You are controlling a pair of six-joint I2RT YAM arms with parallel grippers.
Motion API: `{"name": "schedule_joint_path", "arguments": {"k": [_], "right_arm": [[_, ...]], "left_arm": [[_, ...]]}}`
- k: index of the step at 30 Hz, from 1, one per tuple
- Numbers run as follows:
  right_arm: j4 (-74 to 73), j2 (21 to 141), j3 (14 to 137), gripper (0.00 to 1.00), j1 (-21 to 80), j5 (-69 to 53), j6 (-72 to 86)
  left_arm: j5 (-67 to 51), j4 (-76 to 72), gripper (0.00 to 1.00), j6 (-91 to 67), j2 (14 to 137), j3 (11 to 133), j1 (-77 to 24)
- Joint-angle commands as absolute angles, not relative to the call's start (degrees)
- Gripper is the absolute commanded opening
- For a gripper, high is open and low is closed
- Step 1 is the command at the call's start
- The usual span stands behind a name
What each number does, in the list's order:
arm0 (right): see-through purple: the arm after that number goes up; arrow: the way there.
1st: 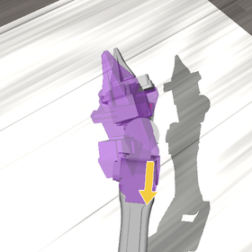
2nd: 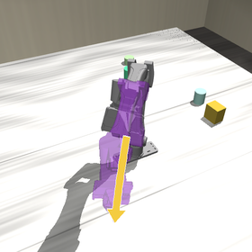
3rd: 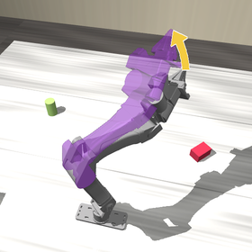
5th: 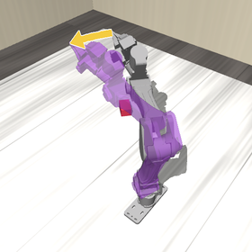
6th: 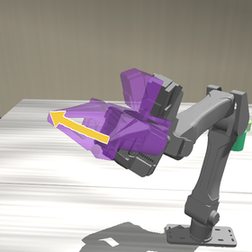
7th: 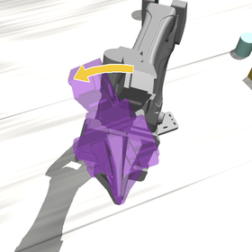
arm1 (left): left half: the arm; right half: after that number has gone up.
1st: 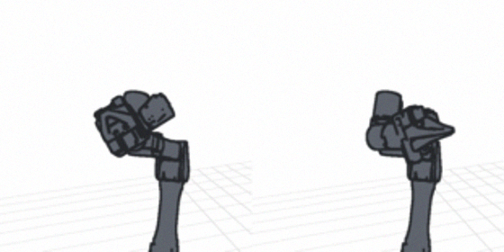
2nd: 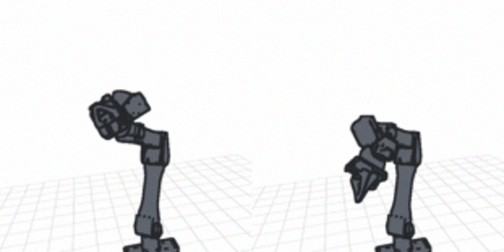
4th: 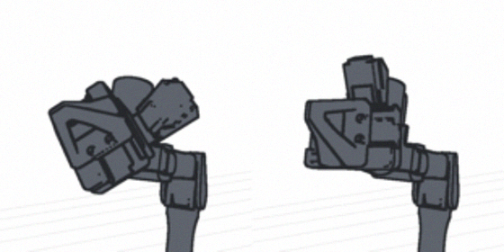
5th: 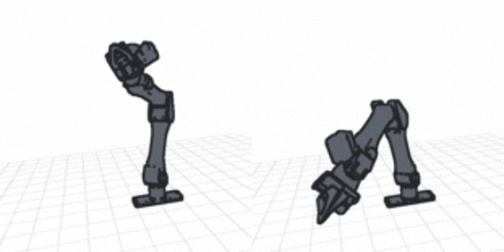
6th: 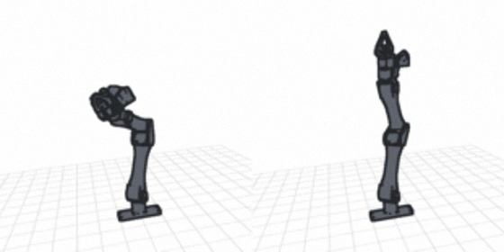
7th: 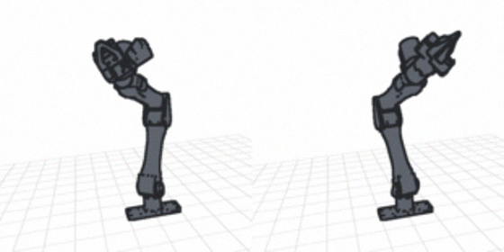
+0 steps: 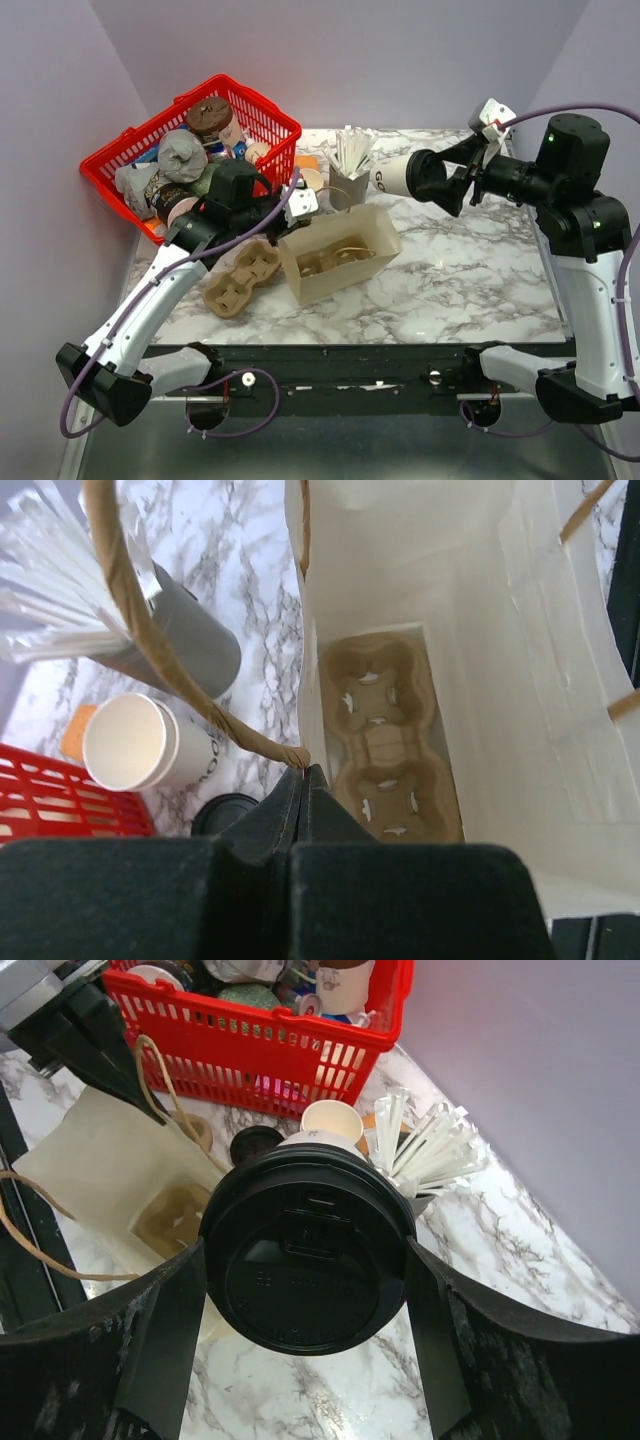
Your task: Pack the takeout coffee
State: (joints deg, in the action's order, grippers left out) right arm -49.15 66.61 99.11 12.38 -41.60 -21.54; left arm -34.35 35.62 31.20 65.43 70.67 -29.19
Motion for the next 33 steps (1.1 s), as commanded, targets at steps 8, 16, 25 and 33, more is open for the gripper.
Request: {"name": "schedule_joint_path", "arguments": {"k": [8,16,25,33], "right_arm": [[-50.2,62.3,95.9,0.45,12.7,-44.6,-27.0],[-52.0,59.7,94.9,0.45,12.7,-44.2,-28.5],[-58.9,57.4,91.3,0.41,12.7,-47.0,-35.2],[-67.1,53.8,86.0,0.35,14.1,-46.9,-49.3]], "left_arm": [[-27.7,24.0,0.00,42.0,67.7,71.4,-36.3],[-19.5,19.0,0.00,44.7,68.1,71.3,-40.3],[-20.5,17.6,0.00,42.4,68.1,67.3,-41.4],[-19.2,17.0,0.00,40.3,68.1,65.4,-43.1]]}}
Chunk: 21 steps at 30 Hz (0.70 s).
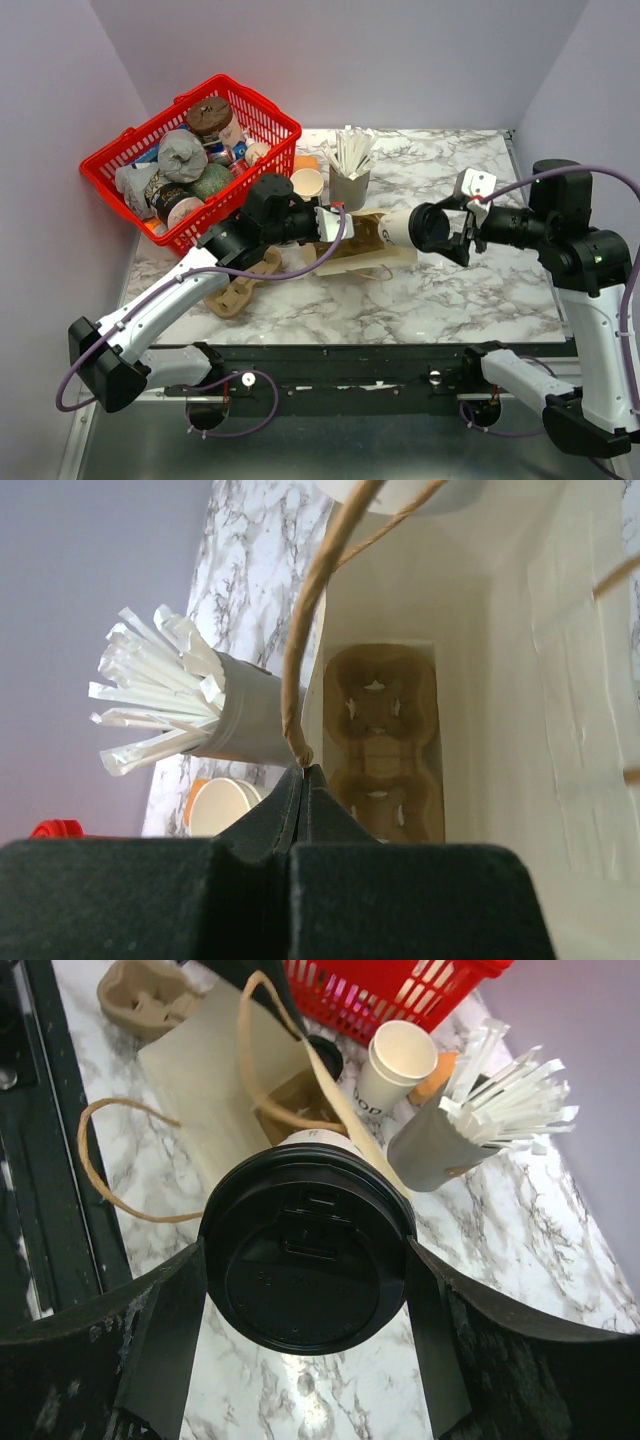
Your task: Pack the takeout coffee
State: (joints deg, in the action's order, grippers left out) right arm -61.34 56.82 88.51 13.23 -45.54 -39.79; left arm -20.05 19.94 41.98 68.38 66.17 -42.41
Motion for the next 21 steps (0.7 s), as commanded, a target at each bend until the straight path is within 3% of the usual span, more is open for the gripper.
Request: {"name": "schedule_joint_path", "arguments": {"k": [1,6,11,18,21], "right_arm": [[-67.0,52.9,85.2,0.33,14.3,-46.8,-50.1],[-66.3,51.1,82.7,0.21,16.7,-45.5,-53.0],[-63.1,53.6,82.1,0.15,21.5,-43.0,-53.0],[-54.7,56.1,77.3,0.02,34.1,-28.5,-55.7],[-49.3,55.5,74.9,0.01,37.3,-22.7,-55.6]], "left_arm": [[-19.2,17.0,0.00,40.2,68.0,65.2,-43.2],[-19.7,17.0,0.00,38.7,67.8,65.1,-43.9],[-19.1,16.9,0.00,38.6,67.5,64.8,-44.7],[-16.2,16.1,0.00,37.7,67.1,64.8,-45.7],[-15.7,16.1,0.00,36.2,66.2,64.3,-45.7]]}}
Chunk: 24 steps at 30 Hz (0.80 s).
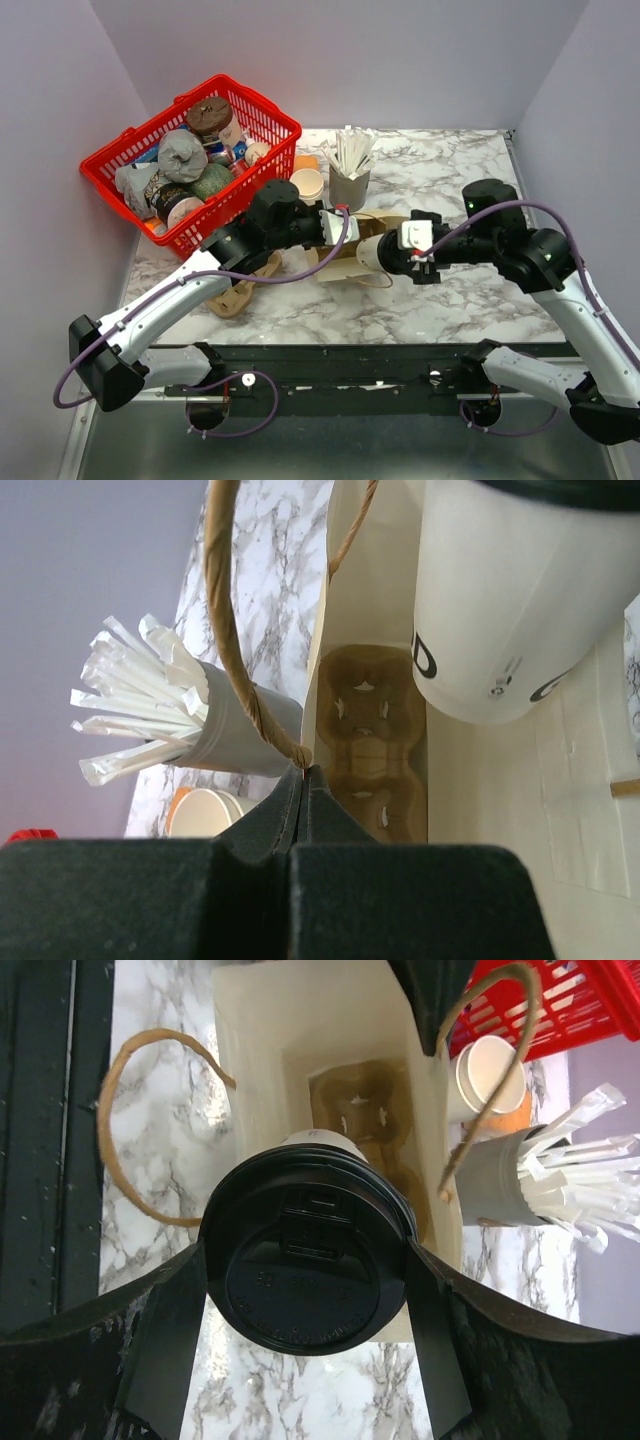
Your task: Pack the takeout coffee
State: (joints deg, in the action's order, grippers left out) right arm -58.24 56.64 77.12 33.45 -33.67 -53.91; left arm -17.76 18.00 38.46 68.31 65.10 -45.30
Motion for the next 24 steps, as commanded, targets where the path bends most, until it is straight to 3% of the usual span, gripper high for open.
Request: {"name": "schedule_joint_path", "arguments": {"k": [1,8,18,24], "right_arm": [[-48.0,55.4,74.2,0.01,37.9,-21.3,-55.0],[-41.6,56.9,71.5,0.01,41.9,-13.4,-53.4],[-33.1,53.9,63.7,0.01,47.6,-15.6,-56.2],[-35.6,51.7,60.8,0.01,48.1,-15.5,-58.8]], "left_arm": [[-15.8,16.1,0.00,36.0,66.0,64.0,-45.7],[-16.3,15.4,0.00,34.5,64.3,61.9,-45.7],[-15.9,13.7,0.00,29.1,64.6,61.6,-45.8],[-15.2,13.5,0.00,26.0,63.8,61.3,-45.8]]}}
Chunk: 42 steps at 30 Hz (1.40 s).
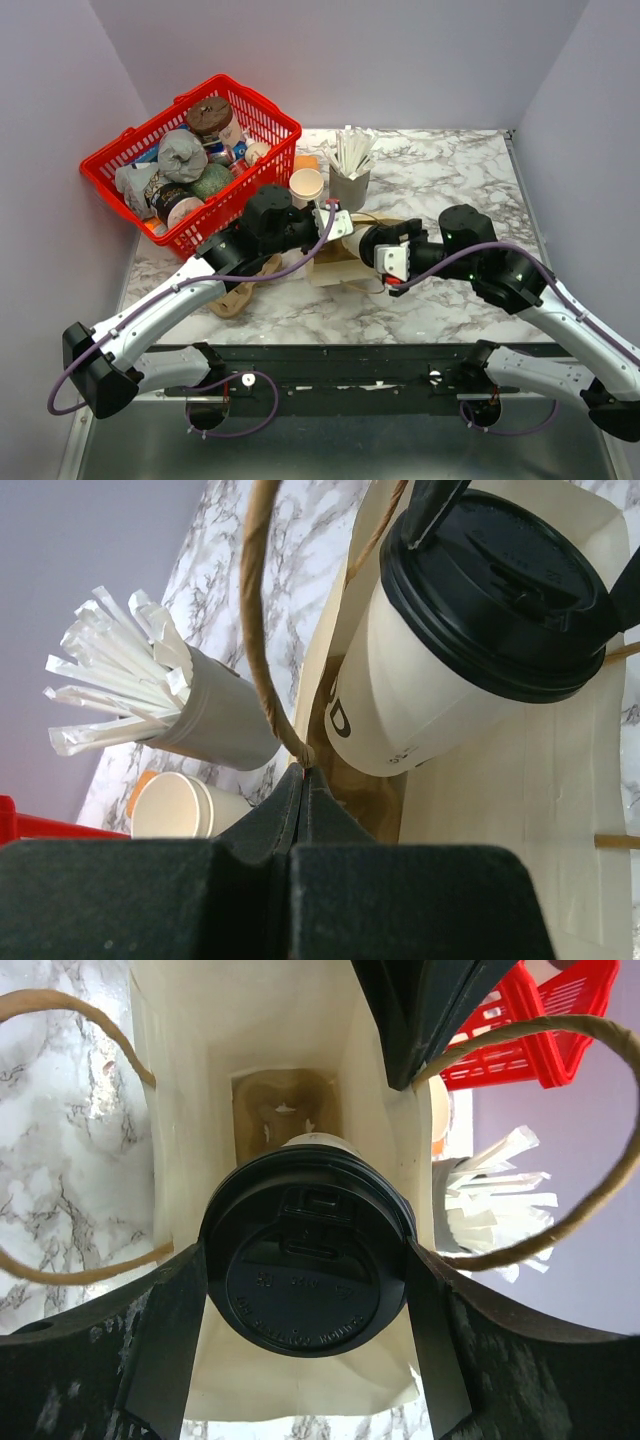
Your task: Pack the takeout coffee
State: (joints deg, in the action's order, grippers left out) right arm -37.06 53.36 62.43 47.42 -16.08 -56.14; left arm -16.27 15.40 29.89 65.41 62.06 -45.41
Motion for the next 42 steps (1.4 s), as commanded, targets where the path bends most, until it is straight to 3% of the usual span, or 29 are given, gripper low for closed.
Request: {"name": "schedule_joint_path", "arguments": {"k": [1,27,42], "right_arm": [[-35.5,51.8,60.5,0.01,48.2,-15.6,-59.4],[-24.5,60.5,59.1,0.00,52.8,-11.8,-52.5],[-27.8,60.0,52.4,0.00,53.7,-8.7,-61.6]], "left_arm": [[-15.3,13.5,0.00,26.0,63.7,61.3,-45.7],[-16.7,7.5,0.00,30.5,58.0,54.5,-46.2],[-13.0,6.3,0.00,24.7,59.4,56.9,-47.5]]}}
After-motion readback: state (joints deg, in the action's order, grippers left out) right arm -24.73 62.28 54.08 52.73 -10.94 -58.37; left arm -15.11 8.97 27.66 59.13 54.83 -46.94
